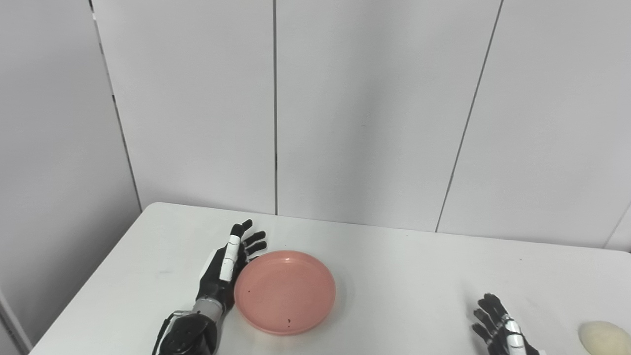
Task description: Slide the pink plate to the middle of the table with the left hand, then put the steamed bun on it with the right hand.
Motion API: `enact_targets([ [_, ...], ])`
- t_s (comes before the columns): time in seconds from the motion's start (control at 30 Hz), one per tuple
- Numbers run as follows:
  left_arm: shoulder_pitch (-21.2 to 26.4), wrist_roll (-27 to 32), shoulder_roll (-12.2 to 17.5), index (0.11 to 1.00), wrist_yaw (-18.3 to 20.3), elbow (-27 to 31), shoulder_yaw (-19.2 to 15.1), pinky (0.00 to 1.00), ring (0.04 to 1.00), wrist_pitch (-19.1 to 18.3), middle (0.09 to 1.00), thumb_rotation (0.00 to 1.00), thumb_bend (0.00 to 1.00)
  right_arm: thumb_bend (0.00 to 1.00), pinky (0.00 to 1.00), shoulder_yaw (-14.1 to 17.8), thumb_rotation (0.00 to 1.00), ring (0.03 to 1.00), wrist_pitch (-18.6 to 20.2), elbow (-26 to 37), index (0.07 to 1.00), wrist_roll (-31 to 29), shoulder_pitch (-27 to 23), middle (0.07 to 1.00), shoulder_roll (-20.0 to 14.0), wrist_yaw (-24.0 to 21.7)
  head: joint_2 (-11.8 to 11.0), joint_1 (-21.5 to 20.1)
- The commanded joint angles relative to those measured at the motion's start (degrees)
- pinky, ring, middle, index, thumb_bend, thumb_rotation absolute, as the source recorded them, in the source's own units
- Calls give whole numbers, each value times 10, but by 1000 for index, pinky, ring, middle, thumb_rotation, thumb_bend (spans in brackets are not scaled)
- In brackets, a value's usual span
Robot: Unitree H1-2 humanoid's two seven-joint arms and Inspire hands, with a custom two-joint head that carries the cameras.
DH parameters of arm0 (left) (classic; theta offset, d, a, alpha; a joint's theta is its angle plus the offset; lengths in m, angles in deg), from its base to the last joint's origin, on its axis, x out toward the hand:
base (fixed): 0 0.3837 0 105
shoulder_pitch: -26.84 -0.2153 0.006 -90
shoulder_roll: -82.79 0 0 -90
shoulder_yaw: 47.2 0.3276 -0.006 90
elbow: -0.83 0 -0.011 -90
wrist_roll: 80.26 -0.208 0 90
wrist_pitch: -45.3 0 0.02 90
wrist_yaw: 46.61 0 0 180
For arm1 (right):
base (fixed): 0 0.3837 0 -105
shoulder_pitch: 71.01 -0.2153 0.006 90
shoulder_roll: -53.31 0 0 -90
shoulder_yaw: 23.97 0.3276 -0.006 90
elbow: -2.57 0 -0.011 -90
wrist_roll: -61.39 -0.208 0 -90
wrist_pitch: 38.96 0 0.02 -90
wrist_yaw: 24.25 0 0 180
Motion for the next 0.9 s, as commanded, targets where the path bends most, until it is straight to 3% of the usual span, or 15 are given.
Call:
enact_targets([
  [0.0, 6, -4, -4, 923, 5, 13, 3, 706, 839, -8, 847, 1000, 951, 730, 898, -9, 944, 905, -21, -15, 894, 2, 19, 905, 18, 1, 2, -4],
  [0.87, -7, -19, -42, 914, -15, 60, 10, 753, 853, -47, 844, 991, 915, 807, 856, -42, 915, 876, 7, 21, 881, 49, 16, 879, 54, 36, 39, -113],
])
